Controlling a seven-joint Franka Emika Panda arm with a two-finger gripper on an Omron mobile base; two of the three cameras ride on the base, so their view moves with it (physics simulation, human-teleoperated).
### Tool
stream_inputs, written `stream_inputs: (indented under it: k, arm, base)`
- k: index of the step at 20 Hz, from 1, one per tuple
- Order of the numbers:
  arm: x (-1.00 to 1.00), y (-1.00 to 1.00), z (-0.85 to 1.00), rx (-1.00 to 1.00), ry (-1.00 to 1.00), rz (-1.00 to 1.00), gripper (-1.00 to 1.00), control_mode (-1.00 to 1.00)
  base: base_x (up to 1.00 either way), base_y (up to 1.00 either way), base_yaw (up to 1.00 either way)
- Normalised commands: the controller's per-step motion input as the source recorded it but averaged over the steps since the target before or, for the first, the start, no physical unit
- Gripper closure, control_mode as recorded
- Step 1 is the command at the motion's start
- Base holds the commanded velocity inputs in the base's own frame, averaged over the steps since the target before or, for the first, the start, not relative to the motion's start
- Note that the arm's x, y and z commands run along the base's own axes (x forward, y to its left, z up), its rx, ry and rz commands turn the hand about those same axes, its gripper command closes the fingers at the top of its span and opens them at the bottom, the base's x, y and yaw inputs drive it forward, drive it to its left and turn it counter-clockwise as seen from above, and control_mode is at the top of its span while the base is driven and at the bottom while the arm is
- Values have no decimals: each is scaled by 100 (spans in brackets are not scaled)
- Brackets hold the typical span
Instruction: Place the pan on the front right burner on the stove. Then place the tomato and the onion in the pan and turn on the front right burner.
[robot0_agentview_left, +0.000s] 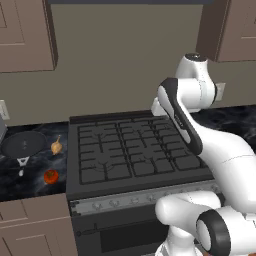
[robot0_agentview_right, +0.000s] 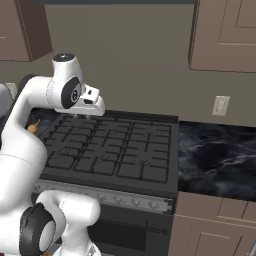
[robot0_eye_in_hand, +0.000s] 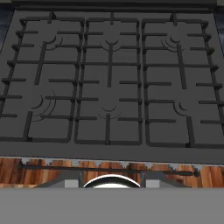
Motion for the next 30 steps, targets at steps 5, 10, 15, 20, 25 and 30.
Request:
stream_inputs:
  k: [5, 10, 15, 20, 25, 30]
  arm:
    - [-11, 2, 0, 0, 0, 0, -100, -100]
    - [-1, 36, -1, 0, 1, 0, -100, -100]
    - [0, 45, -1, 0, 10, 0, -100, -100]
    - [0, 57, -2, 0, 8, 0, -100, -100]
    - [0, 59, 0, 0, 11, 0, -100, -100]
    - [0, 48, 0, 0, 6, 0, -100, -100]
  base:
    - [0, 0, 0]
    - [0, 0, 0]
    - [0, 0, 0]
    - [0, 0, 0]
    - [0, 0, 0]
    - [0, 0, 0]
